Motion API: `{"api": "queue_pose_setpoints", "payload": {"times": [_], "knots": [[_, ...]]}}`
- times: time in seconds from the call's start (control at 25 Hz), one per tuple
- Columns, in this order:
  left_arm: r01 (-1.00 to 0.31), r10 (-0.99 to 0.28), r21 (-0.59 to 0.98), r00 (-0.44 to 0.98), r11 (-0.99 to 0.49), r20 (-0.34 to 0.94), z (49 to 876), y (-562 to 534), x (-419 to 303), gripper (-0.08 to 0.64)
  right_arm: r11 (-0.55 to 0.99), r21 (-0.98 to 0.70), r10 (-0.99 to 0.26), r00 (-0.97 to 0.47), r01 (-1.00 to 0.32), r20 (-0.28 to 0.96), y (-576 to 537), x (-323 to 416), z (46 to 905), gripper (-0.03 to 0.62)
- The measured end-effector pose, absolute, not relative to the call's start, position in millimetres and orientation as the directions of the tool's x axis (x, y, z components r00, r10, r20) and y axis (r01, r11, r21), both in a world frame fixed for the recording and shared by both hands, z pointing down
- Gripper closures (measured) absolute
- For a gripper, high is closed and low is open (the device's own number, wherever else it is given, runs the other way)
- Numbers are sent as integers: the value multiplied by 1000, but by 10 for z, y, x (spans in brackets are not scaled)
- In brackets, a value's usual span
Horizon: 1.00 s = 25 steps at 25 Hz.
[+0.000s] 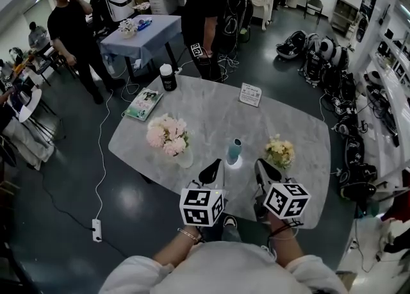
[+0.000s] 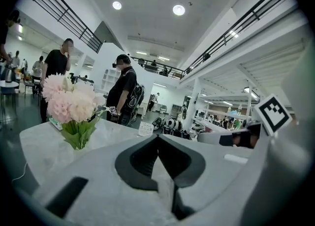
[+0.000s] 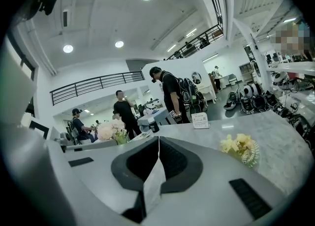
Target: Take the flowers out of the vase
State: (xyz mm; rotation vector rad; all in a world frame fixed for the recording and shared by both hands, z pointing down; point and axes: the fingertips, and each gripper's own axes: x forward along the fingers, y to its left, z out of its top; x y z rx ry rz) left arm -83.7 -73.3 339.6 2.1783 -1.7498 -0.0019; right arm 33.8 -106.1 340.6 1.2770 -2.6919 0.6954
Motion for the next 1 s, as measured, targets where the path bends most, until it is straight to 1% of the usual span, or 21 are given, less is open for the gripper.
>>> {"api": "queue_pose_setpoints", "payload": {"times": [0.24, 0.4, 0.56, 1.0], "knots": [[-951, -945, 250, 241, -184, 220, 3396, -694, -849, 551, 543, -365, -716, -644, -756, 270, -1033, 307, 3405, 583], [-961, -945, 199, 237, -194, 227, 3415, -715, -860, 552, 536, -359, -717, -637, -764, 284, -1050, 290, 3463, 583], [-949, -941, 238, 261, -209, 214, 3426, -733, -868, 552, 534, -360, -716, -636, -765, 288, -1073, 257, 3483, 583], [-959, -948, 238, 212, -156, 235, 3497, -766, -940, 552, 541, -382, -695, -654, -749, 298, -1110, 233, 3540, 584]]}}
